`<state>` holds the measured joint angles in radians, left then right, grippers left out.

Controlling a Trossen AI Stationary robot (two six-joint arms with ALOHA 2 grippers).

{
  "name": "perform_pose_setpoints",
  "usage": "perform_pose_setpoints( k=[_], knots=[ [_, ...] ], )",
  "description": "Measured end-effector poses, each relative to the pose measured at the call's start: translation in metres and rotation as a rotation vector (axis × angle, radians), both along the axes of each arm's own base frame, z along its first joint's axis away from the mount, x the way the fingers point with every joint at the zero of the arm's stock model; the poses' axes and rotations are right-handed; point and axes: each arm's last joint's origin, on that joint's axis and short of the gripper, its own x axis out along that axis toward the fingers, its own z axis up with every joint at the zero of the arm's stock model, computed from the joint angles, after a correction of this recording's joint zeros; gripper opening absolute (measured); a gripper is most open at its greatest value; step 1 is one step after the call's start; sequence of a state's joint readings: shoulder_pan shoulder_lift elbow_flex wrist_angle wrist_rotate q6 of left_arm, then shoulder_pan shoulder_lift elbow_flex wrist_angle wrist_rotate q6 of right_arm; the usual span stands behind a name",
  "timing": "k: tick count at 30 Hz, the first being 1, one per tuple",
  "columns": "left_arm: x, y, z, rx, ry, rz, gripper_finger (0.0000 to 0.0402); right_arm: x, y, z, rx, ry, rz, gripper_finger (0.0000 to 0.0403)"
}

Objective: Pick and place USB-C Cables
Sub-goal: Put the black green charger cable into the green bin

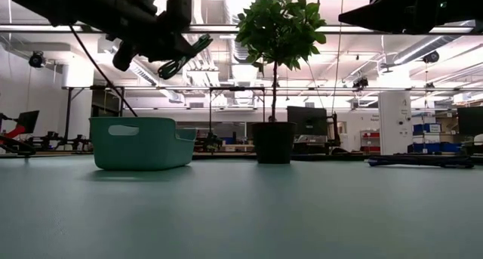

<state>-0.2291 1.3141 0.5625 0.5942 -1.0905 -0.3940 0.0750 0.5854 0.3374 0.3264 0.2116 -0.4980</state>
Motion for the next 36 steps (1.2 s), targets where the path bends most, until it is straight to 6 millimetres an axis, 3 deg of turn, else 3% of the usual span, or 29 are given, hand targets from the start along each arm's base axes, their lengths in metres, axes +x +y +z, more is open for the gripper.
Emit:
perform_pose_setpoints(
  k=[11,28,36],
  knots=[
    [-0.009,0.002,0.017,-0.061,0.034,-0.007,0.0017,0.0,0.0,0.0,0.0,0.001,0.0,0.0011],
    [-0.033,0.015,0.024,-0.451,0.25,0.066,0.0017,0.0,0.0,0.0,0.0,0.0,0.0,0.0011],
    [-0.027,0.021,0.03,-0.568,0.319,0.041,0.0017,0.0,0.0,0.0,0.007,0.0,0.0,0.0011]
  ],
)
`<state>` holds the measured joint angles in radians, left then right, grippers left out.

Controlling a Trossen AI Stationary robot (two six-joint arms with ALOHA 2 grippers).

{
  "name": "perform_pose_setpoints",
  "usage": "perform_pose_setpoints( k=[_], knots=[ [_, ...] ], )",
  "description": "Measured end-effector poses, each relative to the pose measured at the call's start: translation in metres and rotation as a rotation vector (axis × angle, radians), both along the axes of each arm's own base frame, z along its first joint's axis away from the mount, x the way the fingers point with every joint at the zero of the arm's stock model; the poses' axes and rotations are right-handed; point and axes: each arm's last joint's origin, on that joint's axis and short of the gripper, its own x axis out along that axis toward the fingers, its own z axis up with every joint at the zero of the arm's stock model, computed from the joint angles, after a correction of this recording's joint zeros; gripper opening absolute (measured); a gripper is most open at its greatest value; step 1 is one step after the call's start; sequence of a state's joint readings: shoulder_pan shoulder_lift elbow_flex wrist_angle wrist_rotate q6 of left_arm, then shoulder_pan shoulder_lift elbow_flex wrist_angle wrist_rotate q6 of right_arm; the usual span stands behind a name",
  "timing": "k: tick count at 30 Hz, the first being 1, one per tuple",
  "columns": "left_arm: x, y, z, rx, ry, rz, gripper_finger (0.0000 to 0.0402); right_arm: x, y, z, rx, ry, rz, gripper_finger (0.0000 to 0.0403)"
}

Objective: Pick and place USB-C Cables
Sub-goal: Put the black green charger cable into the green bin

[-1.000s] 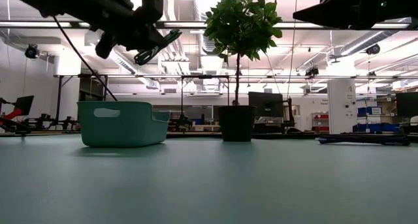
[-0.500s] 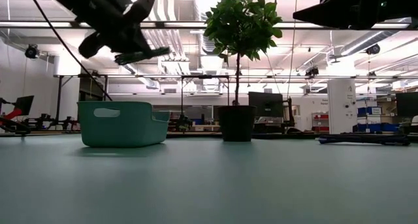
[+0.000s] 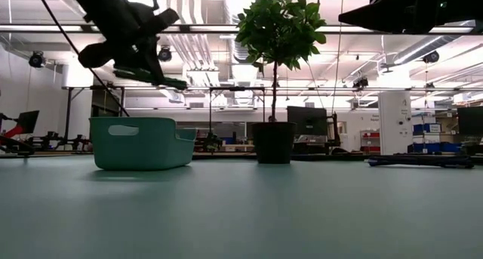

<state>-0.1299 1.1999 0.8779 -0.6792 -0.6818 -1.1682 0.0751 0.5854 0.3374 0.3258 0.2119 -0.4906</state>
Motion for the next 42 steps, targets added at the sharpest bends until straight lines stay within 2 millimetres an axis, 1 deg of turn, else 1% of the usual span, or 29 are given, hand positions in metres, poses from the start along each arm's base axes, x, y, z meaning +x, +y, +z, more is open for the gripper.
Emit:
perform_pose_setpoints(
  k=[5,8,12,18,21,24,27,33,37,42],
  knots=[
    [-0.001,0.003,0.018,-0.125,0.049,-0.044,0.0017,0.0,0.0,0.0,-0.004,0.001,0.0,0.0011],
    [-0.005,0.007,0.029,-0.184,0.088,-0.032,0.0017,0.0,0.0,0.0,-0.008,0.001,0.0,0.0011],
    [-0.01,0.014,0.038,-0.308,0.137,-0.02,0.0017,0.0,0.0,0.0,-0.018,0.003,0.0,0.0011],
    [-0.006,0.025,0.03,-0.485,0.172,-0.041,0.0017,0.0,0.0,0.0,-0.026,0.003,0.001,0.0011],
    [-0.001,0.033,0.021,-0.519,0.226,-0.05,0.0017,0.0,0.0,0.0,-0.034,0.003,0.001,0.0011],
    [0.006,0.041,0.012,-0.514,0.272,-0.055,0.0018,0.0,0.0,0.001,-0.044,0.0,0.001,0.0011],
    [0.014,0.049,0.002,-0.511,0.313,-0.048,0.0029,0.0,0.0,0.001,-0.048,0.001,0.0,0.0011],
    [0.023,0.059,-0.014,-0.48,0.389,-0.008,0.0037,0.0,0.0,0.001,-0.051,0.001,0.0,0.0011],
    [0.027,0.062,-0.018,-0.452,0.391,0.01,0.0039,0.0,0.0,0.0,-0.053,0.004,-0.007,0.0011],
    [0.033,0.064,-0.02,-0.408,0.329,0.021,0.004,0.0,-0.001,0.0,-0.061,0.011,-0.043,0.0011]
  ],
)
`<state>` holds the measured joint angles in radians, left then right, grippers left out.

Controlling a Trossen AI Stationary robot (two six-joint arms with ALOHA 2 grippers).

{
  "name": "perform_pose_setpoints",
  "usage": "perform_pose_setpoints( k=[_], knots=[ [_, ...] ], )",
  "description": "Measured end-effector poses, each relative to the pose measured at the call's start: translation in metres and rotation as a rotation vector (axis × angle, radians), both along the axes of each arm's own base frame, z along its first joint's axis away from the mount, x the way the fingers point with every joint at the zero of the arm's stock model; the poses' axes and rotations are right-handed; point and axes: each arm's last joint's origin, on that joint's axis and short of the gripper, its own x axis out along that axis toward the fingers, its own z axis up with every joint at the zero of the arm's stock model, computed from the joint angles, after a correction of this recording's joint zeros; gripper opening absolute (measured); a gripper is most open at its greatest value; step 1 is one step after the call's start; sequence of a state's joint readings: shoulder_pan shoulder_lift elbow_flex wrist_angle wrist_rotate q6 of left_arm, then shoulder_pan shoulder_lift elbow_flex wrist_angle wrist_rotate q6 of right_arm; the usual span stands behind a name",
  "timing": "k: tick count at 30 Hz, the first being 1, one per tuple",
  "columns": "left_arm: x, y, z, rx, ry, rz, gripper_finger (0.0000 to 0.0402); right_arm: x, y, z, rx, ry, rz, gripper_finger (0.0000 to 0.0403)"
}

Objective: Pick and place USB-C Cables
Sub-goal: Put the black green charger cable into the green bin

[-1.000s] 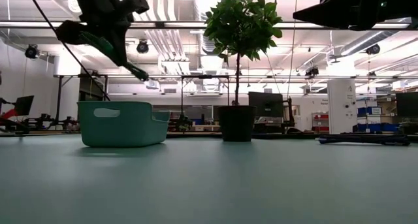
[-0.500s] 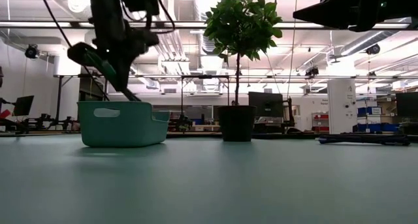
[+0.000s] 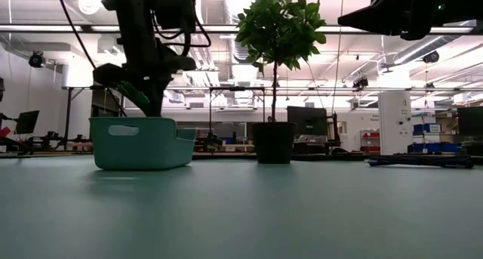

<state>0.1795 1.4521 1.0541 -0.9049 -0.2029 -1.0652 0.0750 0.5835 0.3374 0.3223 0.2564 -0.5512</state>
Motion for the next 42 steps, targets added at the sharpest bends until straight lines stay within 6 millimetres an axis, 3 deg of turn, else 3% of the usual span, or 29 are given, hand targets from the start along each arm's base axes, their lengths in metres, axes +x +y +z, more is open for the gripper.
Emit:
perform_pose_setpoints(
  k=[18,29,42],
  knots=[
    [0.001,-0.002,-0.01,0.203,-0.022,0.081,0.0042,0.0,0.0,0.0,-0.003,0.004,-0.007,0.0011],
    [0.003,-0.011,-0.028,0.231,-0.084,0.058,0.0042,0.0,0.0,0.0,-0.003,0.005,-0.007,0.0011],
    [0.001,-0.018,-0.033,0.298,-0.083,0.074,0.0042,0.0,0.0,-0.001,-0.003,0.008,-0.007,0.0011]
  ],
)
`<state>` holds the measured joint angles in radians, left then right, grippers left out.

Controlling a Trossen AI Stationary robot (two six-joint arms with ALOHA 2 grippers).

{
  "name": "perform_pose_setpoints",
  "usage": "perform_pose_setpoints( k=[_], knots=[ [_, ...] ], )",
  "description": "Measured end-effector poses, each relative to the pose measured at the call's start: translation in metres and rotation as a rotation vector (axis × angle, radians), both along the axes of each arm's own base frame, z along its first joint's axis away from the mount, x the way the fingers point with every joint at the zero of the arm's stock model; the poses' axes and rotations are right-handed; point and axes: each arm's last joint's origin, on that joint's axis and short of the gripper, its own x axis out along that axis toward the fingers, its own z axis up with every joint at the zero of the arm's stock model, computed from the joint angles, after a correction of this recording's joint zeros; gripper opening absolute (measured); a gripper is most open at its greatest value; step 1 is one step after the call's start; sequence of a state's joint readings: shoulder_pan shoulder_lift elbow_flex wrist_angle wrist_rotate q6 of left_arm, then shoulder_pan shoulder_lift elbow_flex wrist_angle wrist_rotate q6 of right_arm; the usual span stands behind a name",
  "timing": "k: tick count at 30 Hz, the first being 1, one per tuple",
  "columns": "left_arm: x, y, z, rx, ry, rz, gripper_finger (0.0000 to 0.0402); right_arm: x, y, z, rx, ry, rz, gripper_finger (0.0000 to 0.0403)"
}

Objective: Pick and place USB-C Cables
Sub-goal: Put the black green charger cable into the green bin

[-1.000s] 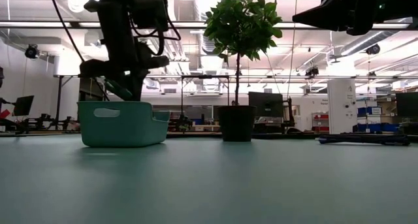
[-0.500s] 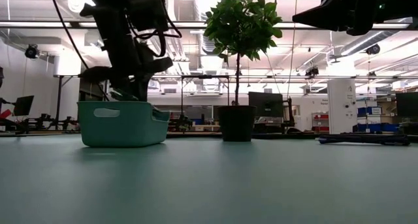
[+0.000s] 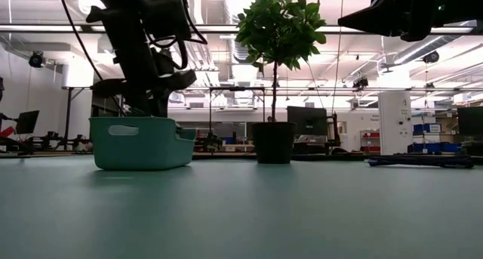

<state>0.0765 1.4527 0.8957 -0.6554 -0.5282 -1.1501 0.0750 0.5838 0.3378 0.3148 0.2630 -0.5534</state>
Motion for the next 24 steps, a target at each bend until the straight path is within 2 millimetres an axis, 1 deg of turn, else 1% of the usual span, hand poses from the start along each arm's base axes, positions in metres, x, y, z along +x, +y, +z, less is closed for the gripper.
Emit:
perform_pose_setpoints(
  k=[4,14,24],
  knots=[
    [-0.0022,-0.003,-0.0052,-0.002,-0.002,0.009,0.0042,0.0,0.0,-0.0003,0.0,0.003,0.0,0.0011],
    [0.0004,-0.003,-0.0073,0.023,-0.048,0.015,0.0042,0.0,0.0,-0.0003,0.001,0.003,0.0,0.0011],
    [0.0029,-0.0092,-0.0062,0.035,-0.087,0.02,0.0042,0.0,0.0,-0.0003,-0.002,0.004,0.0,0.0011]
  ],
)
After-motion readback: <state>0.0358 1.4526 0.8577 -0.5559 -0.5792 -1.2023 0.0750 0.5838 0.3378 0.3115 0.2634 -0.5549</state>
